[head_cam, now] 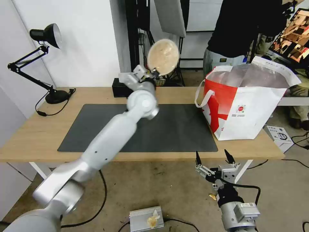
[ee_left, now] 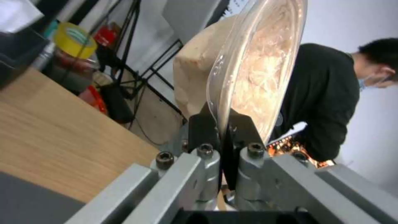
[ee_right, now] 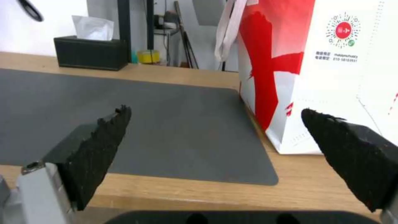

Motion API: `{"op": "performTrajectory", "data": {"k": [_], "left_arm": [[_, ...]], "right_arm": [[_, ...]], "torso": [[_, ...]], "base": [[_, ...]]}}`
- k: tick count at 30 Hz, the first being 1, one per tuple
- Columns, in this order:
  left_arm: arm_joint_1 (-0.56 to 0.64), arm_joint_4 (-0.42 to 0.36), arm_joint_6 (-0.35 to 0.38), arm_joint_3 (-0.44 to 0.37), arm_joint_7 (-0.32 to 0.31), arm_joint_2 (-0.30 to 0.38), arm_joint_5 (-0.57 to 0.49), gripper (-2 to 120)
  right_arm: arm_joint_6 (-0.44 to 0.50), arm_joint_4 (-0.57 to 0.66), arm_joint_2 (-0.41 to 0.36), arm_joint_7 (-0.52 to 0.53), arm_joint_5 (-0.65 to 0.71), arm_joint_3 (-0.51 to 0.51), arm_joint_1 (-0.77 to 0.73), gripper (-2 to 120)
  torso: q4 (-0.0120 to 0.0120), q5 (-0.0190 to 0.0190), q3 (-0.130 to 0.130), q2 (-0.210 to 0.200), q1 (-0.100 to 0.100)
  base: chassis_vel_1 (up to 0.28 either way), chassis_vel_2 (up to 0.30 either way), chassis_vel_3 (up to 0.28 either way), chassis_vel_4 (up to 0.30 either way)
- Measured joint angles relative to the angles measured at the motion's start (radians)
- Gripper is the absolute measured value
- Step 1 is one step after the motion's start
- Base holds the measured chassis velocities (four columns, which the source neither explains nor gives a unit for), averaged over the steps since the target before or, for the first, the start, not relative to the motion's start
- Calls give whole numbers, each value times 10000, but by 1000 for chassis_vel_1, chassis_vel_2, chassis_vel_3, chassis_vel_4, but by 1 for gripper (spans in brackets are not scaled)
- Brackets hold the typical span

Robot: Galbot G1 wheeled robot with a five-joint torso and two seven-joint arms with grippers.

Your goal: Pick up the trash from the table and place it into the takeout bag.

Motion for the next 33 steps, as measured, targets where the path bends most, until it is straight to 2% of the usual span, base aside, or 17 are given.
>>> {"op": "performTrajectory", "data": {"k": [14, 21, 33], "left_arm": [[-831, 956, -41, 578, 62, -946, 53, 0], [-1300, 1679, -41, 887, 318, -1468, 136, 0], [-1807, 2396, -41, 1474, 658, -1913, 74, 0]], "right_arm": [[0, 0, 0, 0, 0, 0, 0, 100], [0, 0, 0, 0, 0, 0, 0, 100], [0, 0, 0, 0, 0, 0, 0, 100]], "torso": [[2, -1, -1, 0, 0], [2, -1, 0, 0, 0], [1, -1, -1, -1, 0]], "base": [[0, 0, 0, 0], [0, 0, 0, 0], [0, 0, 0, 0]]}}
